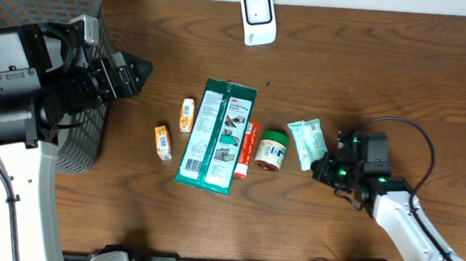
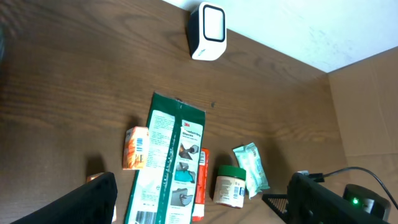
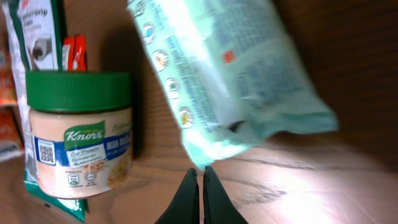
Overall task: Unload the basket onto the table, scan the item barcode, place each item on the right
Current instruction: 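Turn the wipes packet sideways, set it down and open the right gripper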
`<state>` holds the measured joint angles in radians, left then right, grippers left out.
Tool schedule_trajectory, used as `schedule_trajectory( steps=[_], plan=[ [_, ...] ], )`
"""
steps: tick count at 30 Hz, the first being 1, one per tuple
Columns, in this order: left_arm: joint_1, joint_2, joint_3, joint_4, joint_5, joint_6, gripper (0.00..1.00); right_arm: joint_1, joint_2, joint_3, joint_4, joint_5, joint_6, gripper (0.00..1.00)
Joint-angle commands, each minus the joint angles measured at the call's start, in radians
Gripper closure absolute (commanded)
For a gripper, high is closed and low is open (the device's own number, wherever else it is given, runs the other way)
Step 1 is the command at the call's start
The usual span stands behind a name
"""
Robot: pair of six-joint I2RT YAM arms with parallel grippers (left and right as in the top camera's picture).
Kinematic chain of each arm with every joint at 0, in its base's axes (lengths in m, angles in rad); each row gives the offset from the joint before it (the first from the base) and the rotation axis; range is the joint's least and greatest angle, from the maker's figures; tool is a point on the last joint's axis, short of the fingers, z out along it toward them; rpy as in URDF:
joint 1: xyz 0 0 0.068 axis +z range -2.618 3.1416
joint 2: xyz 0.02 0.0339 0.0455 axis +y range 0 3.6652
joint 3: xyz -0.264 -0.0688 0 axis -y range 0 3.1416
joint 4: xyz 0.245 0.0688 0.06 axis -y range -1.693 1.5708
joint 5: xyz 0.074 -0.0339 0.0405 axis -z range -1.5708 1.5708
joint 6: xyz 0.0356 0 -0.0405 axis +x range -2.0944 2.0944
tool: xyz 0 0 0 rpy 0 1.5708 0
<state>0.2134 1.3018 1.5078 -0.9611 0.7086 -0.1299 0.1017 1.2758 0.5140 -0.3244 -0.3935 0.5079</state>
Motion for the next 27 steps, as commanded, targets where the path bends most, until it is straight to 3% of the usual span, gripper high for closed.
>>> schedule_trajectory(
  steps=[1, 7, 20, 27],
  plan=[
    [0.002, -0.002, 0.005, 0.002, 0.013, 0.014, 0.12, 0.078, 0.044, 0.013, 0.031, 0.043, 0.029, 0.99],
    [0.002, -0.002, 0.005, 0.002, 0.013, 0.014, 0.12, 0.161, 0.131, 0.013, 0.045, 0.159, 0.143, 0.99],
    [0.002, -0.002, 0.005, 0.002, 0.013, 0.014, 0.12, 0.159, 0.174, 0.013, 0.192, 0.642, 0.132, 0.99],
    [0.002, -0.002, 0.005, 0.002, 0.013, 0.014, 0.12, 0.14, 0.174, 0.014, 0.308, 0.731, 0.054, 0.99]
  ],
)
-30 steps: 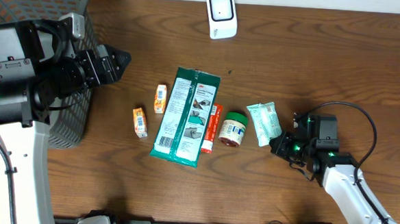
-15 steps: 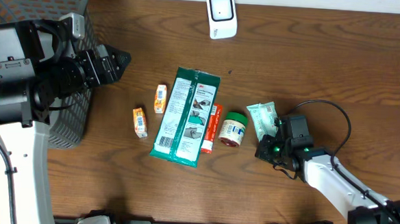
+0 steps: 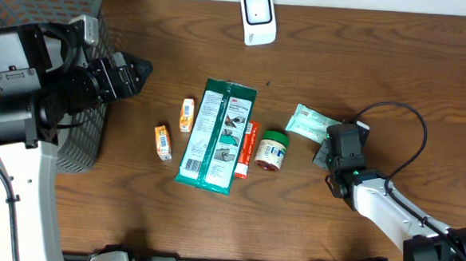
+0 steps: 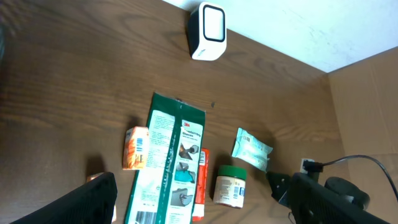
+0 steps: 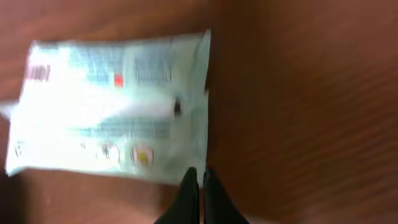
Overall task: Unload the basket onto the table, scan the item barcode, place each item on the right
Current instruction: 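Turn the wipes packet sideways, set it down and open the right gripper, then reach the left gripper to the wipes packet and grasp its left end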
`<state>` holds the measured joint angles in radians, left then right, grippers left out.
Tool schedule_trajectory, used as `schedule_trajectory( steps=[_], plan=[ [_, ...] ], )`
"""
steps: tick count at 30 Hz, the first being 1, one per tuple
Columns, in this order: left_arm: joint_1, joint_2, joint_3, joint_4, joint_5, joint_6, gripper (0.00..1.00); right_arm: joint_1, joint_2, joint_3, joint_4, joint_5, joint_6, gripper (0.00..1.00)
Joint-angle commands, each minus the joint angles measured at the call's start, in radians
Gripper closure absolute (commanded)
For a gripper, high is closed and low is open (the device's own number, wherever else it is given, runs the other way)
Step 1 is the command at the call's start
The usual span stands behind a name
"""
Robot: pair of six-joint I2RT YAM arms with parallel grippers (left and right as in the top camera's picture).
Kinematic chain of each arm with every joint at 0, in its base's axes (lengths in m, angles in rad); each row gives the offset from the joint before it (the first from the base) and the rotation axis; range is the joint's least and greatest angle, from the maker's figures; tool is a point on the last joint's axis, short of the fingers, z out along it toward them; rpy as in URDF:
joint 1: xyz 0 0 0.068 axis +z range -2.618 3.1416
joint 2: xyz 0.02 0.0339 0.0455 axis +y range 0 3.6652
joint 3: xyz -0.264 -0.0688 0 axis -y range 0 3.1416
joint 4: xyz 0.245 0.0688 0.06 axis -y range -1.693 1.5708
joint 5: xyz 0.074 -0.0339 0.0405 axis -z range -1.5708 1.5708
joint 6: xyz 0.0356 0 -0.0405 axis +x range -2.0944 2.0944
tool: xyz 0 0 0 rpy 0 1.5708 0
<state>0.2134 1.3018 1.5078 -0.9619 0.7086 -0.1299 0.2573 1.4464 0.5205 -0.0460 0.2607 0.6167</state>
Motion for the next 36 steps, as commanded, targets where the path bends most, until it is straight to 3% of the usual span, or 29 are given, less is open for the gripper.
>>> schedule_trajectory(
  steps=[1, 3, 6, 8, 10, 14, 20, 25, 29, 32, 33, 36],
  plan=[
    [0.002, -0.002, 0.005, 0.003, 0.013, 0.014, 0.12, -0.032, 0.002, 0.013, 0.036, 0.054, -0.089, 0.99],
    [0.002, -0.002, 0.005, 0.003, 0.013, 0.014, 0.12, -0.082, 0.0, 0.044, 0.022, -0.003, -0.153, 0.96],
    [0.002, -0.002, 0.005, 0.003, 0.013, 0.014, 0.12, -0.175, -0.01, 0.143, -0.108, -0.147, -0.222, 0.79],
    [0.002, -0.002, 0.005, 0.003, 0.013, 0.014, 0.12, -0.23, -0.021, 0.226, -0.241, -0.246, -0.237, 0.59],
    [0.002, -0.002, 0.005, 0.003, 0.013, 0.014, 0.12, -0.306, -0.039, 0.363, -0.454, -0.39, -0.28, 0.21],
    [0.002, -0.002, 0.005, 0.003, 0.013, 0.014, 0.12, -0.375, -0.051, 0.494, -0.668, -0.491, -0.327, 0.01],
    [0.002, -0.002, 0.005, 0.005, 0.014, 0.013, 0.12, -0.404, -0.059, 0.513, -0.793, -0.499, -0.336, 0.01],
    [-0.016, 0.003, 0.005, 0.113, 0.061, -0.024, 0.12, -0.404, -0.059, 0.513, -0.83, -0.503, -0.345, 0.01],
    [-0.161, 0.029, 0.005, 0.121, 0.06, -0.002, 0.12, -0.413, -0.059, 0.513, -0.829, -0.543, -0.346, 0.01],
    [-0.338, 0.069, 0.01, 0.127, -0.107, -0.006, 0.12, -0.443, -0.059, 0.513, -0.825, -0.622, -0.389, 0.01],
    [-0.388, 0.086, 0.018, 0.129, -0.162, -0.011, 0.01, -0.458, -0.059, 0.513, -0.825, -0.657, -0.406, 0.01],
    [-0.526, 0.165, 0.077, 0.132, -0.271, -0.019, 0.02, -0.521, -0.059, 0.513, -0.826, -0.772, -0.46, 0.03]
  ],
)
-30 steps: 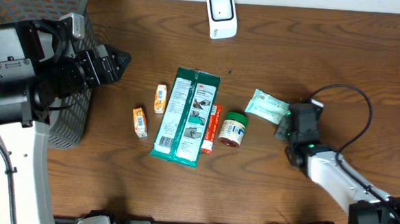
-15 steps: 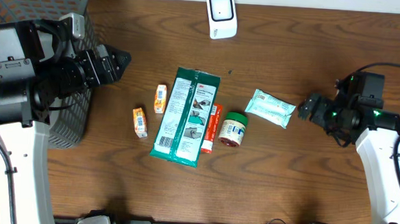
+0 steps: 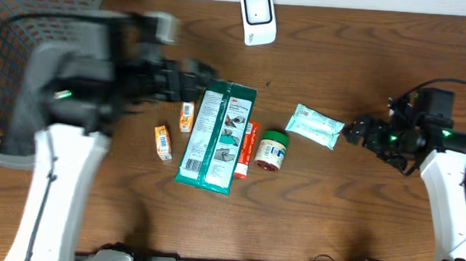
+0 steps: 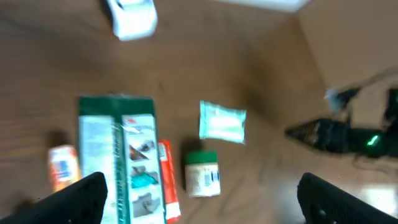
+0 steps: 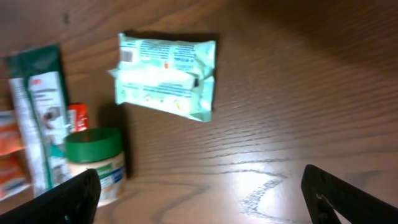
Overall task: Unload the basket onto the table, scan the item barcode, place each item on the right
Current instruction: 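Reach the left gripper to the wipes packet and grasp its left end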
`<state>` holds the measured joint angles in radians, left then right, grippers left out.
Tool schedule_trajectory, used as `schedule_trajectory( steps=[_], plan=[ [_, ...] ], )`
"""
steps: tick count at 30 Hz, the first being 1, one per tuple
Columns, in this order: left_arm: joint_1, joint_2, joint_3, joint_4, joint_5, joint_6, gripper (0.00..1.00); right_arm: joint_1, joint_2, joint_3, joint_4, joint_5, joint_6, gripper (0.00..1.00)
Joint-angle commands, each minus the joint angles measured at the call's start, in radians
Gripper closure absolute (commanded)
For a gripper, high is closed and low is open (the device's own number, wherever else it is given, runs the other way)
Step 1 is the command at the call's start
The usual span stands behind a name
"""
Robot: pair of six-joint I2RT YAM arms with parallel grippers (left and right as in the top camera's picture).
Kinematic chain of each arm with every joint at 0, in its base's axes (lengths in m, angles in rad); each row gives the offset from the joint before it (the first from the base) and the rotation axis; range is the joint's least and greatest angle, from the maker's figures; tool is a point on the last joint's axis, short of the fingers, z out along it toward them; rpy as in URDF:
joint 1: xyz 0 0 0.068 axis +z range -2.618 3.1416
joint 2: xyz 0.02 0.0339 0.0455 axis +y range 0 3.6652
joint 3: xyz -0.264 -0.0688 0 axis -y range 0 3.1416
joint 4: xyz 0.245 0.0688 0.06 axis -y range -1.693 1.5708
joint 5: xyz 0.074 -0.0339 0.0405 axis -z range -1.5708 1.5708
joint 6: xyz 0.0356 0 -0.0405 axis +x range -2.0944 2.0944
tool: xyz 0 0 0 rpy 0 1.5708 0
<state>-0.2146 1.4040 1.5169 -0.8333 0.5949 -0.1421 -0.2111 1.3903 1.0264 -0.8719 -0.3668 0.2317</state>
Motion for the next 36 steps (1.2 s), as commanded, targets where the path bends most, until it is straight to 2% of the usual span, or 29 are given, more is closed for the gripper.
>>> schedule_trajectory(
  steps=[1, 6, 9, 12, 13, 14, 15, 18, 27, 32, 36],
  plan=[
    [-0.128, 0.093, 0.097, 0.002, -0.171, -0.018, 0.01, -0.079, -0.003, 0.007, -0.001, -0.175, -0.091, 0.04],
    [-0.244, 0.291, 0.27, 0.002, -0.19, -0.013, 0.02, -0.193, -0.003, 0.006, -0.001, -0.247, -0.109, 0.07],
    [-0.285, 0.377, 0.283, 0.103, -0.153, 0.006, 0.02, -0.233, -0.003, 0.003, -0.003, -0.253, -0.118, 0.1],
    [-0.311, 0.437, 0.282, 0.138, -0.143, 0.013, 0.01, -0.232, -0.003, -0.031, 0.025, -0.261, -0.133, 0.11],
    [-0.317, 0.457, 0.282, 0.159, -0.143, 0.004, 0.22, -0.227, -0.003, -0.046, 0.039, -0.261, -0.132, 0.12],
    [-0.327, 0.479, 0.282, 0.182, -0.144, -0.01, 0.37, -0.222, -0.003, -0.065, 0.055, -0.263, -0.132, 0.14],
    [-0.338, 0.507, 0.282, 0.204, -0.145, -0.015, 0.62, -0.218, -0.003, -0.089, 0.075, -0.264, -0.132, 0.17],
    [-0.374, 0.586, 0.282, 0.257, -0.208, -0.066, 0.92, -0.206, -0.003, -0.176, 0.153, -0.264, -0.099, 0.21],
    [-0.461, 0.755, 0.282, 0.382, -0.256, -0.064, 0.92, -0.196, -0.003, -0.468, 0.503, -0.27, 0.027, 0.16],
    [-0.486, 0.803, 0.282, 0.387, -0.389, -0.061, 0.93, -0.174, -0.003, -0.531, 0.57, -0.271, 0.034, 0.16],
    [-0.485, 0.831, 0.28, 0.388, -0.402, -0.061, 0.93, -0.134, -0.003, -0.537, 0.584, -0.271, 0.034, 0.16]
  ],
)
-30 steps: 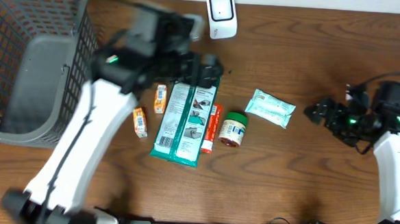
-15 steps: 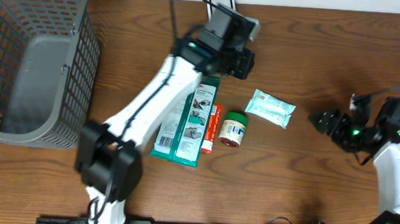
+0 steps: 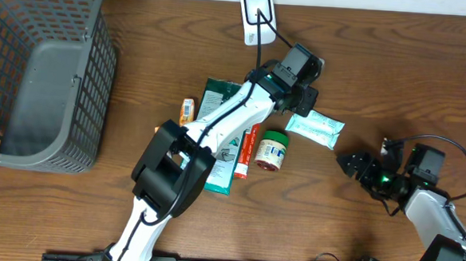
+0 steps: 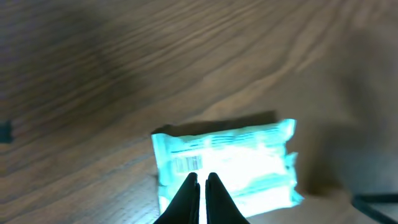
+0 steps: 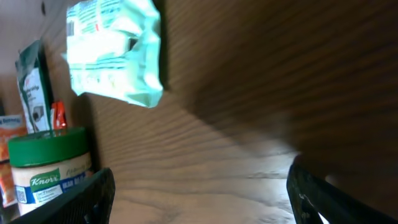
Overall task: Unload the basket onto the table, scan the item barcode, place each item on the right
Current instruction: 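Reach the left gripper to the wipes packet and grasp its left end, then grasp the right end of the held wipes packet with the right gripper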
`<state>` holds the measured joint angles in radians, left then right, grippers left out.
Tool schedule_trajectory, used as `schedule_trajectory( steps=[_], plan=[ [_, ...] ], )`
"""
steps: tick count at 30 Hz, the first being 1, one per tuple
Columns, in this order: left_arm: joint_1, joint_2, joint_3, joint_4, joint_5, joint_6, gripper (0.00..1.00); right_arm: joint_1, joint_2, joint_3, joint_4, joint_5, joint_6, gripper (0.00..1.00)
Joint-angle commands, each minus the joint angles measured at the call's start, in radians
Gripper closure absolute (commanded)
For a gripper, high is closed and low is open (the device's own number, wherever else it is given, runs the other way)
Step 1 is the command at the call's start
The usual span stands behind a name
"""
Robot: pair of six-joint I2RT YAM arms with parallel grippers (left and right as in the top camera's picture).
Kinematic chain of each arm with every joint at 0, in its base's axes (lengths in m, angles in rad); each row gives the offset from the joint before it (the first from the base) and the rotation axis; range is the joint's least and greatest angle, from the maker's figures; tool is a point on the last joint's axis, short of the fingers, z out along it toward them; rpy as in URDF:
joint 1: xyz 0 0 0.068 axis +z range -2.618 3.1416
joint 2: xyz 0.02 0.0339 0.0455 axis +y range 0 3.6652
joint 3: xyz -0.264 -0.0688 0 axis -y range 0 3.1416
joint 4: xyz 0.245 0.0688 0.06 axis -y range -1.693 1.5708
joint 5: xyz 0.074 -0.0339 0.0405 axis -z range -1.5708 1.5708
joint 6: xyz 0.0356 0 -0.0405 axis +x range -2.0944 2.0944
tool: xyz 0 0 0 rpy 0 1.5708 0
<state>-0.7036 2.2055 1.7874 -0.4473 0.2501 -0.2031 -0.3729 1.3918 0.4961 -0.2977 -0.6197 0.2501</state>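
Observation:
A mint-green packet [image 3: 315, 127] lies flat on the wooden table, right of a Knorr jar [image 3: 273, 150]. My left arm reaches across the table, and its left gripper [image 3: 297, 110] is shut, tips over the packet's near edge. In the left wrist view the left gripper [image 4: 202, 178] sits above the packet [image 4: 242, 162], whose barcode [image 4: 189, 163] faces up. The white scanner [image 3: 257, 18] stands at the table's far edge. My right gripper [image 3: 345, 162] is open, low and to the right of the packet [image 5: 112, 53], holding nothing.
A grey mesh basket [image 3: 40, 72] stands at the far left. A green 3M package [image 3: 217, 106], a red stick pack [image 3: 248, 151] and a small orange box [image 3: 187, 108] lie left of the jar [image 5: 43, 165], partly under my left arm.
My left arm has moved from the table's left side to the packet, and its gripper went from open to shut. The right gripper, still open, has moved nearer the table's front edge.
My right gripper was shut beside the packet, which lay lengthwise next to the jar. Then the packet lay turned crosswise with that gripper at its end. Then the right gripper was open and off to the right. Now the left gripper is shut over the packet.

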Motion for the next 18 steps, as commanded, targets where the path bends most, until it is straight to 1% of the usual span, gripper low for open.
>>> schedule_trajectory(
  steps=[1, 8, 12, 18],
  plan=[
    [0.004, 0.039, 0.01, 0.003, -0.058, 0.0, 0.93, 0.038, -0.004, -0.007, 0.017, -0.018, 0.016, 0.16],
    [0.004, 0.096, 0.009, 0.022, -0.057, 0.0, 0.93, 0.084, -0.004, -0.007, 0.081, 0.005, 0.099, 0.16],
    [0.002, 0.127, 0.008, 0.026, -0.056, -0.001, 0.93, 0.095, -0.004, -0.008, 0.085, 0.028, 0.151, 0.16],
    [0.0, 0.129, 0.005, 0.024, -0.056, -0.001, 0.93, 0.097, -0.004, -0.02, 0.124, 0.028, 0.15, 0.16]
  ],
)
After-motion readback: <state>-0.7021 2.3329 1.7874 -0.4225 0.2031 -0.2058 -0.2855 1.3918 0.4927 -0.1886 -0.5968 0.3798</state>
